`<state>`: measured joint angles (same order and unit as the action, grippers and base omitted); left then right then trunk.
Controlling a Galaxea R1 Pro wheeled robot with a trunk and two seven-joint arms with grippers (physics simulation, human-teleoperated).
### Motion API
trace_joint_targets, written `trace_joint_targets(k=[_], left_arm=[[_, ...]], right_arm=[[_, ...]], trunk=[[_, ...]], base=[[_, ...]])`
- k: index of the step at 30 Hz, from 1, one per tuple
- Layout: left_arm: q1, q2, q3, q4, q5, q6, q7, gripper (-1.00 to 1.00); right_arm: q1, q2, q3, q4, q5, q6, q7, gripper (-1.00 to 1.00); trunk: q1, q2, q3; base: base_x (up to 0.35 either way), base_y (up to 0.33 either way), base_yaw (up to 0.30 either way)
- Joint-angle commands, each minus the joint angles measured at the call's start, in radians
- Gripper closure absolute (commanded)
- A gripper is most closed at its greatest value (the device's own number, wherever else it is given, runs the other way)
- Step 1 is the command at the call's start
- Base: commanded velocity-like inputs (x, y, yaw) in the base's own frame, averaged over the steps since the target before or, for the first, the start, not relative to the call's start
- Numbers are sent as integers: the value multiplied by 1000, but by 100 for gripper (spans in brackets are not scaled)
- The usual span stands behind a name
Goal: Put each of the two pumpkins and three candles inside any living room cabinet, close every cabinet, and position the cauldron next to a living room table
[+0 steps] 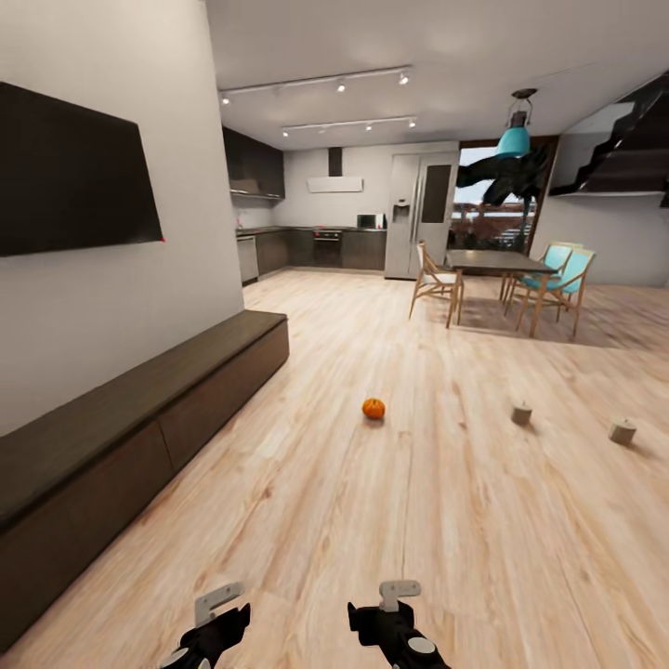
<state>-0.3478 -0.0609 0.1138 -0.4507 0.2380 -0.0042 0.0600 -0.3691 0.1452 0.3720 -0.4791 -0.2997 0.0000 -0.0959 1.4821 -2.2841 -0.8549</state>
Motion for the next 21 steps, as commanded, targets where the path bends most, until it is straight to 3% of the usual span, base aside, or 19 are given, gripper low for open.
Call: trace_joint_targets(k=[1,21], left_arm=[[0,-1,0,0,10,0,2,-100],[0,-2,0,0,10,0,3,-100]], right_arm=[[-1,-1,8,-1,-10,1,-8,-100],[-1,-1,8,-1,-10,1,-8,-100]], trunk=[[0,0,-1],[0,0,-1]], base=[[20,0,291],[2,0,291]])
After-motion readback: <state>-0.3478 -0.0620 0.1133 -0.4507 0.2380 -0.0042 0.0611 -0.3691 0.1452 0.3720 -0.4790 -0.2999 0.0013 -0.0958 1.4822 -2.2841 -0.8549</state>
